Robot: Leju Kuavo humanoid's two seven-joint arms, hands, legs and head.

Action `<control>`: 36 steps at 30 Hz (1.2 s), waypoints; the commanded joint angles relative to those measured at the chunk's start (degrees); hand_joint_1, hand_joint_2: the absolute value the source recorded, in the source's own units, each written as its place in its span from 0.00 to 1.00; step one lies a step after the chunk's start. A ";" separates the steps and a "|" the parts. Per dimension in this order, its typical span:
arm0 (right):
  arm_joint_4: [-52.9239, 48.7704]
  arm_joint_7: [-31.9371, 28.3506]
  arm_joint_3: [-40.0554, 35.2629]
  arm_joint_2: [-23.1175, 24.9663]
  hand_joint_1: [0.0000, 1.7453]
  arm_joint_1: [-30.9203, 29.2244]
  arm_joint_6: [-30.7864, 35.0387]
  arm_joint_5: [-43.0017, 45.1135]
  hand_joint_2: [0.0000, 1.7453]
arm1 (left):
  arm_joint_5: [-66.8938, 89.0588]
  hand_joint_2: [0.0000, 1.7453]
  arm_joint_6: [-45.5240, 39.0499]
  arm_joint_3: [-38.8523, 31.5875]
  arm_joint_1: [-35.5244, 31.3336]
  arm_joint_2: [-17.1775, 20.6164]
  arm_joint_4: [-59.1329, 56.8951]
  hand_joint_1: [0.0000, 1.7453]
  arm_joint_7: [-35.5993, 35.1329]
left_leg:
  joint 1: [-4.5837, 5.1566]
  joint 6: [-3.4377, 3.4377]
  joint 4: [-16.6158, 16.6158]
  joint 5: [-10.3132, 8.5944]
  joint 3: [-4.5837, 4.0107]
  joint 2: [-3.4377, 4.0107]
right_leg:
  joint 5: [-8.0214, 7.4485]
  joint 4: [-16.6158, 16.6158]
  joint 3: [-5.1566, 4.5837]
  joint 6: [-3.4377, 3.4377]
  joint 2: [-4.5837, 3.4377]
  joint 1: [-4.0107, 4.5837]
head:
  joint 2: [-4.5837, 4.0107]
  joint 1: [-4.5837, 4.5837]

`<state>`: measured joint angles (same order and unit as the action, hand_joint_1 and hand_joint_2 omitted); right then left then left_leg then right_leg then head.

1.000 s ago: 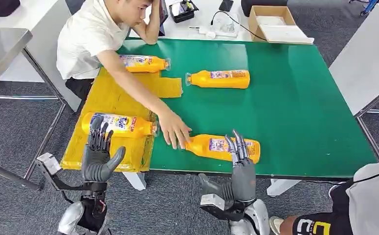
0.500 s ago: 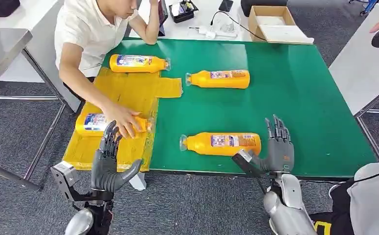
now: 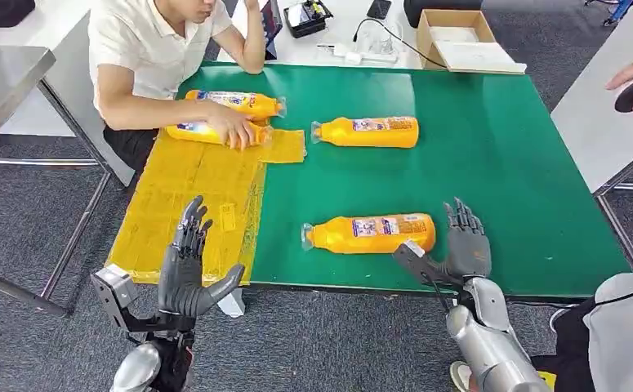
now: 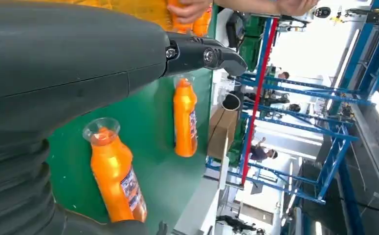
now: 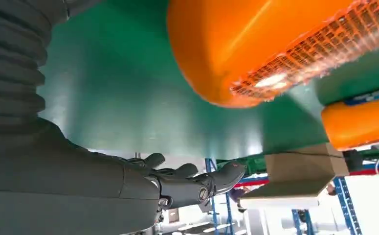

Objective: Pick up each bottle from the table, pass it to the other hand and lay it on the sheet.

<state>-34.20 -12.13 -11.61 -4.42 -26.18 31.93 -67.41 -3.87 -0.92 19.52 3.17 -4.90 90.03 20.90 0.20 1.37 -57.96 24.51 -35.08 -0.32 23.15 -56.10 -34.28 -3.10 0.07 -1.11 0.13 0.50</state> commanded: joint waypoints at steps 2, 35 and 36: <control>8.57 -3.10 -3.97 2.80 0.00 -4.35 -1.72 0.70 1.00 | 0.16 1.00 0.27 2.42 -3.55 0.78 -4.78 0.00 -0.35 | -0.05 -0.10 0.03 0.09 0.25 0.11 | 0.05 0.03 0.23 0.15 -0.09 0.06 | 0.00 0.00; 16.29 10.94 -11.51 4.01 0.00 -11.92 -28.67 1.73 1.00 | -3.24 1.00 4.45 1.64 -5.52 0.32 -6.74 0.00 -3.32 | -0.08 -0.09 0.04 0.04 0.31 -0.03 | 0.07 0.07 0.32 0.14 0.06 0.08 | 0.00 0.00; 16.47 11.17 -11.02 3.68 0.42 -11.65 -29.21 2.44 1.00 | -3.27 1.00 4.39 1.91 -6.13 0.13 -7.65 0.00 -3.31 | -0.08 -0.10 0.08 0.04 0.41 -0.06 | 0.08 0.11 0.43 0.17 0.10 0.09 | 0.00 0.00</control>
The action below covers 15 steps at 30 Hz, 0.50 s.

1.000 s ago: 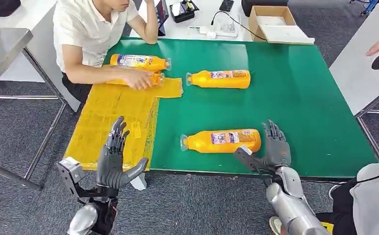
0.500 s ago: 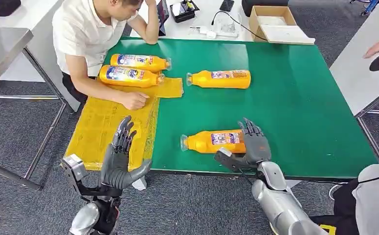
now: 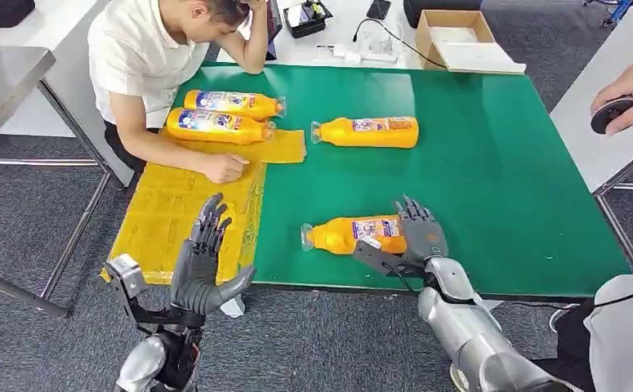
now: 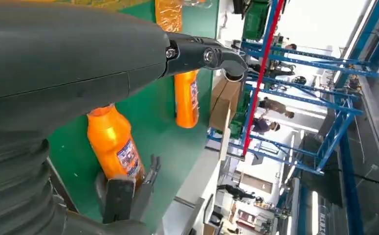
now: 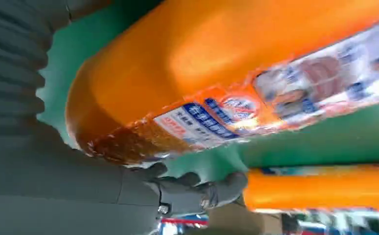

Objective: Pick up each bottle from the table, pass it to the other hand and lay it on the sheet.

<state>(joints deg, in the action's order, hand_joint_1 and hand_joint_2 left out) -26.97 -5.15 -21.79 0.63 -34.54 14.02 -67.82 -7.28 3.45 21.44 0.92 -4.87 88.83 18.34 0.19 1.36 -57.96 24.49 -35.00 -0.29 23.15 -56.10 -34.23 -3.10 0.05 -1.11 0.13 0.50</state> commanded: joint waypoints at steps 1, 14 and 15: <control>9.62 4.73 -0.66 -1.65 0.79 -3.04 -11.77 3.05 1.00 | 0.15 1.00 0.01 0.22 -4.16 -0.08 -6.90 0.00 -0.75 | -0.05 -0.07 0.10 0.01 0.34 -0.11 | 0.05 0.13 0.37 0.12 0.16 0.06 | 0.00 0.00; 7.48 -8.56 3.32 -2.25 1.00 -0.56 -10.77 10.66 1.00 | -1.13 1.00 0.49 0.90 -3.99 0.59 -6.72 0.00 -0.03 | -0.07 -0.08 0.13 0.03 1.01 -0.13 | 0.05 0.23 0.94 0.13 0.18 0.09 | 0.00 -0.02; 6.27 -13.20 5.22 -1.68 1.00 0.60 -8.26 13.72 1.00 | -1.02 1.00 0.30 1.05 -3.73 0.78 -6.17 0.00 0.66 | -0.12 -0.11 0.17 0.03 1.04 -0.19 | 0.05 0.29 1.02 0.18 0.25 0.14 | 0.00 0.00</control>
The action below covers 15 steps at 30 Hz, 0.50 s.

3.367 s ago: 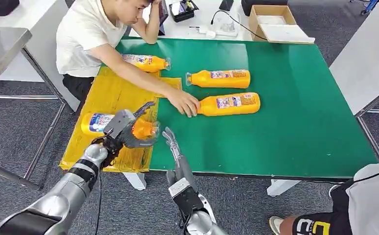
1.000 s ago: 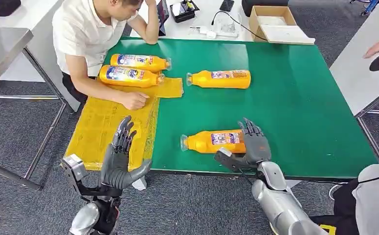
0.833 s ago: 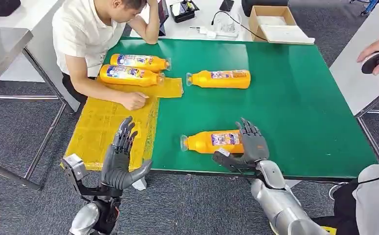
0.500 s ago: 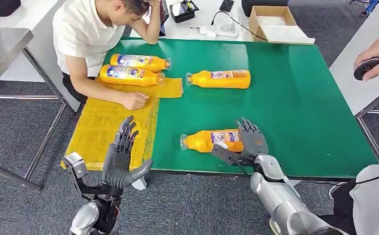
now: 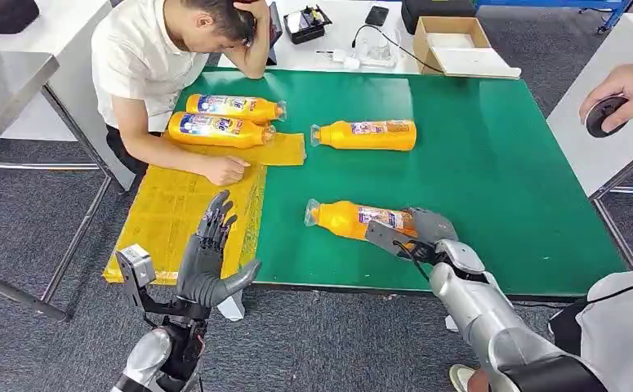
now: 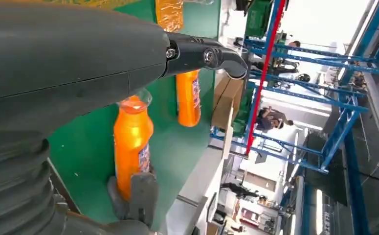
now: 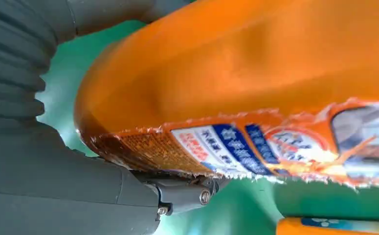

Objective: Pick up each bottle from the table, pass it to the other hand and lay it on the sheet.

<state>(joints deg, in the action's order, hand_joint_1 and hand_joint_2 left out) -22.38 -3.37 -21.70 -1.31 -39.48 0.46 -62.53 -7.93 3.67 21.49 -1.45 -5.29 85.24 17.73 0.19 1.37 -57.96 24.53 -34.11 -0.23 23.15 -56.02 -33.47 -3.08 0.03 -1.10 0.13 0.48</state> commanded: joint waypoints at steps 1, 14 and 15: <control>1.70 -15.02 5.15 0.44 1.00 5.68 5.41 8.50 1.00 | -0.37 1.00 0.09 1.03 -1.35 1.20 -2.56 0.00 1.27 | -0.11 -0.09 0.12 -0.01 0.18 -0.23 | 0.06 0.16 0.29 0.13 0.25 0.12 | 0.00 -0.02; -11.65 -24.35 7.94 5.97 1.00 11.82 9.21 21.64 1.00 | 0.32 1.00 -6.78 1.62 1.44 -0.90 -2.07 0.00 0.48 | -0.15 -0.13 0.04 0.09 -0.07 0.20 | 0.01 0.00 -0.04 0.15 -0.17 0.17 | 0.00 0.02; -11.65 -24.35 7.94 5.97 1.00 11.82 9.21 21.64 1.00 | 0.32 1.00 -6.78 1.62 1.44 -0.90 -2.07 0.00 0.48 | -0.14 -0.13 0.04 0.10 -0.08 0.16 | 0.03 0.00 -0.04 0.15 -0.14 0.16 | 0.00 0.02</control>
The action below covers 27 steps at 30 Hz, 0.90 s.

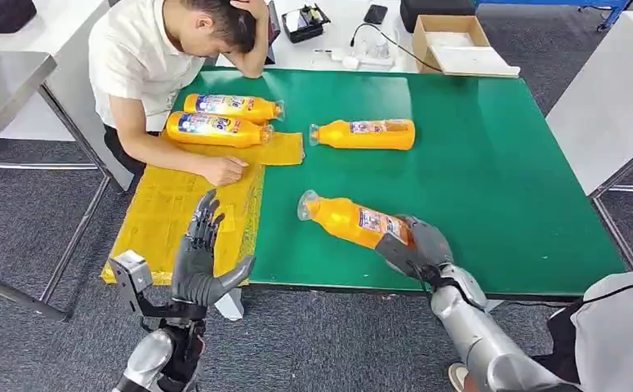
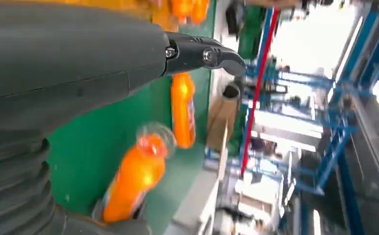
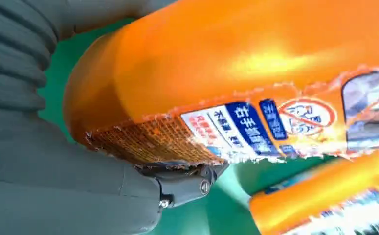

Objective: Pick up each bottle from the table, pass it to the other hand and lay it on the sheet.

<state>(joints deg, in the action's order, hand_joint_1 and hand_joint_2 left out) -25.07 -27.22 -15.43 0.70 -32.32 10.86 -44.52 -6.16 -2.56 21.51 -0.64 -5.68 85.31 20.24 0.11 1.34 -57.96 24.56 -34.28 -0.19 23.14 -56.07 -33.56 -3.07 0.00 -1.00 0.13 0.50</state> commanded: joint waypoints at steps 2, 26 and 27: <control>-9.24 -0.21 1.34 3.71 1.00 4.74 -1.39 3.89 1.00 | -1.59 1.00 -0.61 1.66 0.54 -0.48 -2.44 0.00 -1.92 | -0.04 -0.09 0.04 0.06 0.05 0.08 | 0.05 0.02 0.01 0.14 -0.06 0.05 | 0.00 -0.02; -14.45 -2.56 -17.21 10.76 1.00 4.67 -6.40 12.59 1.00 | -10.25 1.00 11.34 7.37 -2.07 0.12 -5.39 0.00 -4.16 | -0.03 -0.06 0.01 0.01 -0.61 0.03 | 0.03 -0.05 -0.58 0.09 -0.10 0.01 | 0.00 0.00; -15.43 -3.19 -18.47 10.86 1.00 5.19 -6.08 12.92 1.00 | -10.43 1.00 11.09 7.40 -2.36 -0.07 -5.80 0.00 -4.14 | -0.05 -0.10 -0.02 0.07 -0.51 0.08 | 0.08 -0.07 -0.48 0.15 -0.13 0.04 | 0.00 -0.02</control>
<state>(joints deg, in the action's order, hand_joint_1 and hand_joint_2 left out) -41.59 -27.71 -24.37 9.33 -23.51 4.68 -32.94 -15.53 7.93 25.31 0.01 -6.34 84.72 17.01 0.10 1.34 -57.96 24.51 -34.99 -0.31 23.16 -56.11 -34.17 -3.07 0.05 -1.01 0.13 0.48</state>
